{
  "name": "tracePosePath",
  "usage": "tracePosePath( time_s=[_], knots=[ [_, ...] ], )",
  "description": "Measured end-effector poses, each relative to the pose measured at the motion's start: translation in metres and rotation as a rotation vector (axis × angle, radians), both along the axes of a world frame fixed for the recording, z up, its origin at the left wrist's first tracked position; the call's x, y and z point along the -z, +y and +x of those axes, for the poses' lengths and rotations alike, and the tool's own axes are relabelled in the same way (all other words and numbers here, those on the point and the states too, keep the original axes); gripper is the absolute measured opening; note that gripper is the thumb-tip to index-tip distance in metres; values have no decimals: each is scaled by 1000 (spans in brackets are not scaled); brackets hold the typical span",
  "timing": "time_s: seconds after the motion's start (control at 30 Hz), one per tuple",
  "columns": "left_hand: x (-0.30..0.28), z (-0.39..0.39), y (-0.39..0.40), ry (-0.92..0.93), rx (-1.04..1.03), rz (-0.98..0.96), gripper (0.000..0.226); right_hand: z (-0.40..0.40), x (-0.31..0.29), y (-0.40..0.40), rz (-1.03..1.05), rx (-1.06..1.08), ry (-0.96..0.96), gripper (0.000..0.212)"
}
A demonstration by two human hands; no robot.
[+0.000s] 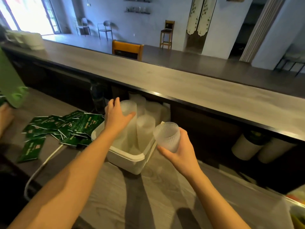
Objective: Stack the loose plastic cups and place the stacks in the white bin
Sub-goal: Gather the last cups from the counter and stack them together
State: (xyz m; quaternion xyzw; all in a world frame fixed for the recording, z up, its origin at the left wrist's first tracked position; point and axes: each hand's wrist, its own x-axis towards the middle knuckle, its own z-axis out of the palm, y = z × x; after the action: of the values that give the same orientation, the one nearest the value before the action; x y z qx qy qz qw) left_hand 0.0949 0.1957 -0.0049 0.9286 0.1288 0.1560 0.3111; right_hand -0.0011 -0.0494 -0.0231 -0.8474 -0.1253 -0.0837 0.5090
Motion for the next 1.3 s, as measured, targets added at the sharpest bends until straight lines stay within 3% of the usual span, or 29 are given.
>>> tracePosePath(
  time_s=[0.13,0.27,0.6,0.73,1.17,1.3],
  knots=[
    [3,17,7,111,28,58,96,19,-3,4,10,-45,2,74],
    [3,17,2,36,41,-74,84,32,2,3,-16,-80,11,77],
    [8,16,3,-85,117,107,14,56,-2,17,-72,-72,34,83],
    [3,21,2,-120,157,266,15,61,-7,23,-110,-56,28,84],
    [-22,2,5,-359,208,262,14,60,-21,32,-196,-64,11,85],
    [-37,-11,6,-473,169,177,12,62,-26,38,-232,-75,-1,86]
  ],
)
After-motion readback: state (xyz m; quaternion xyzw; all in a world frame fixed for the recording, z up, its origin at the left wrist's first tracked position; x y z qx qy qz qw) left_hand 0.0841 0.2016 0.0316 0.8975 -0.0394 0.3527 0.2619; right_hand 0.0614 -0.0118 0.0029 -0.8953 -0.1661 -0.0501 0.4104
